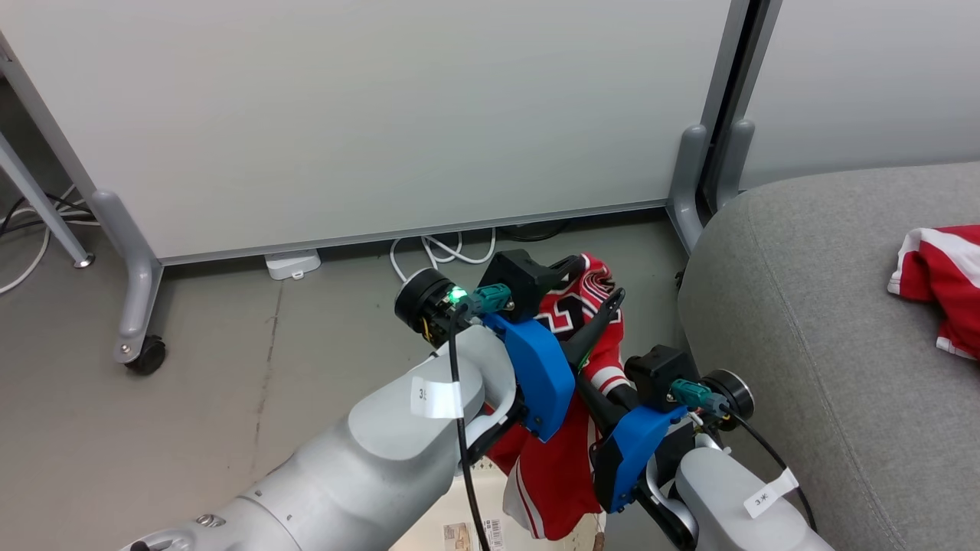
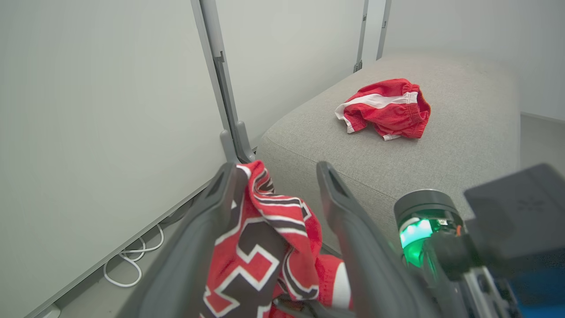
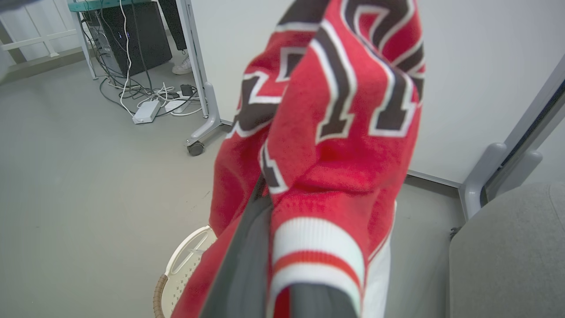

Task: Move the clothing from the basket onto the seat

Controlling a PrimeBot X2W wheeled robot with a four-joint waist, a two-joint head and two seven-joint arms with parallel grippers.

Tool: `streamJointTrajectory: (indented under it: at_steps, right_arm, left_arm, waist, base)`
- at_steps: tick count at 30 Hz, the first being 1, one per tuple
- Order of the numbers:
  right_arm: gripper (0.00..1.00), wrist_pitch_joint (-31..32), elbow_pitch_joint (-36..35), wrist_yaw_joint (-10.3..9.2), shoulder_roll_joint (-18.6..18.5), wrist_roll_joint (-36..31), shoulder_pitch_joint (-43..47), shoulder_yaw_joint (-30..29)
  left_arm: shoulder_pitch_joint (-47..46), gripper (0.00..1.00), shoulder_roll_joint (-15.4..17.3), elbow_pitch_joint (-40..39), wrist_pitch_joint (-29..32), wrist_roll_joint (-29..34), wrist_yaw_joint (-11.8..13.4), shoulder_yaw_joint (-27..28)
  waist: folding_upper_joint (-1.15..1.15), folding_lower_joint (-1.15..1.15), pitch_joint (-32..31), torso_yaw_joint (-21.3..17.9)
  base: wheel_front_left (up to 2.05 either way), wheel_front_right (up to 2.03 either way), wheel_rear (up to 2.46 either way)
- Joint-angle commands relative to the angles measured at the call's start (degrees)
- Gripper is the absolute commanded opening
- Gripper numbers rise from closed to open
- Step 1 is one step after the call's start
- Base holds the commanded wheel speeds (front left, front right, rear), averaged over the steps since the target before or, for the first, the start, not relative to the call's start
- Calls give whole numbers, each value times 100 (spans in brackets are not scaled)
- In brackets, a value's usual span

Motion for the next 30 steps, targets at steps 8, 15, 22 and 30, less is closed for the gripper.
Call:
streamJointTrajectory:
  at_steps: [8,15,22,30]
  right_arm:
    - [0,-26,-76,1,9,-46,69,-52]
    - [0,-24,-162,1,8,-100,133,-200]
    - [0,-24,-274,1,8,-287,204,-532]
    - [0,-24,-533,1,7,-454,318,-855]
  left_arm:
    - [102,100,-1,115,-223,-101,60,-8]
    - [329,100,8,306,-439,75,12,193]
    - [987,100,356,-389,-447,904,7,1293]
    - [2068,100,678,-1258,-448,2007,-43,2601]
  waist:
    - [0,0,13,34]
    - [0,0,31,74]
    - [0,0,79,167]
    - [0,0,141,210]
  base:
    - [0,0,0]
    - [0,0,0]
    - [0,0,0]
    - [0,0,0]
